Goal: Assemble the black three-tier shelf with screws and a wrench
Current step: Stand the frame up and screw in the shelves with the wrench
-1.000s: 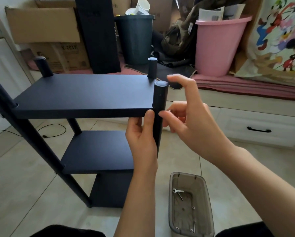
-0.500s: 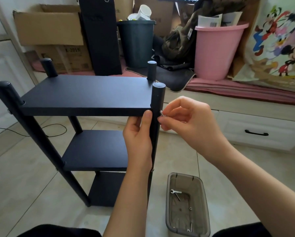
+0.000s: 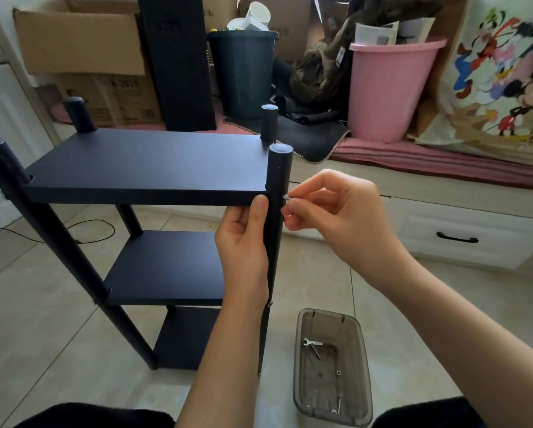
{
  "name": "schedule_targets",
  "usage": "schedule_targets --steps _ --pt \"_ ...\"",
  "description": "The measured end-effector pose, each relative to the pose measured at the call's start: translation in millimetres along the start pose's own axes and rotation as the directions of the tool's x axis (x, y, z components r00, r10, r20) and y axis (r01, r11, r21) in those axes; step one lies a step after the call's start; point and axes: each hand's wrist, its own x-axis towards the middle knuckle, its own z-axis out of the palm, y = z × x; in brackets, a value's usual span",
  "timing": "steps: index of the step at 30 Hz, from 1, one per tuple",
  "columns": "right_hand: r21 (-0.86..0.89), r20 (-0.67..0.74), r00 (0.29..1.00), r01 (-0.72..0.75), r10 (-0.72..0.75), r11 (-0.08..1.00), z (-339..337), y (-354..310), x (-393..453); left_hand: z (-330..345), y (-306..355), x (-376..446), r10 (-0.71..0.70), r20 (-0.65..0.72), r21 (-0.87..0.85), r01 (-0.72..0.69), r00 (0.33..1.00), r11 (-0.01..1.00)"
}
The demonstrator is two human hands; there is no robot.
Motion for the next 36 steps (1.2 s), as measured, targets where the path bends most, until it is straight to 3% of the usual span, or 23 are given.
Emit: schedule_targets --steps 6,8,13,17,22,24,27,31,33,36 --pt "-0.326 -0.011 0.990 0.130 -0.141 0.936 3.4 -3.1 -3.7 1.0 0.5 -0.3 -0.005 0.002 -0.010 0.005 1.000 1.000" --pt "-0.363 -0.002 0.988 0.146 -0.157 0.920 3.4 -3.8 -3.4 1.6 0.8 0.1 -0.013 0.001 -0.022 0.013 1.000 1.000" --pt "-0.151 0.003 1.000 0.021 -0.020 0.988 -0.9 -4.3 1.6 1.9 1.0 0.6 -0.002 -0.004 -0.034 0.002 1.000 0.999" --pt "0.188 0.037 0.991 -0.136 0.131 0.973 0.0 -3.0 0.9 1.9 1.2 1.5 0.004 -0.012 -0.058 -0.005 1.000 0.998" --pt "0.304 0.077 0.978 -0.206 0.192 0.930 -0.7 -3.4 1.2 1.5 1.0 1.2 0.017 -0.006 -0.062 -0.018 1.000 0.998" --pt "0.261 0.075 0.981 -0.190 0.177 0.946 -1.3 -4.7 1.1 1.5 1.2 0.9 0.017 -0.008 -0.059 -0.017 1.000 0.998" --pt "-0.004 0.013 0.997 -0.071 0.071 0.997 0.7 -6.1 -0.3 2.9 1.9 1.0 0.015 -0.015 -0.045 -0.016 1.000 0.999" --pt "-0.257 -0.061 0.998 0.017 -0.034 0.966 7.2 -7.3 -2.7 4.3 2.2 2.0 0.003 -0.031 -0.056 -0.005 1.000 0.998" --pt "-0.285 -0.055 0.998 0.019 -0.036 0.958 7.1 -7.9 -2.0 4.7 1.9 2.3 0.001 -0.034 -0.059 -0.003 0.999 0.998" --pt "-0.148 -0.014 0.999 -0.033 0.031 0.988 2.9 -8.9 1.0 5.6 2.0 2.3 -0.007 -0.042 -0.057 0.005 0.999 0.998"
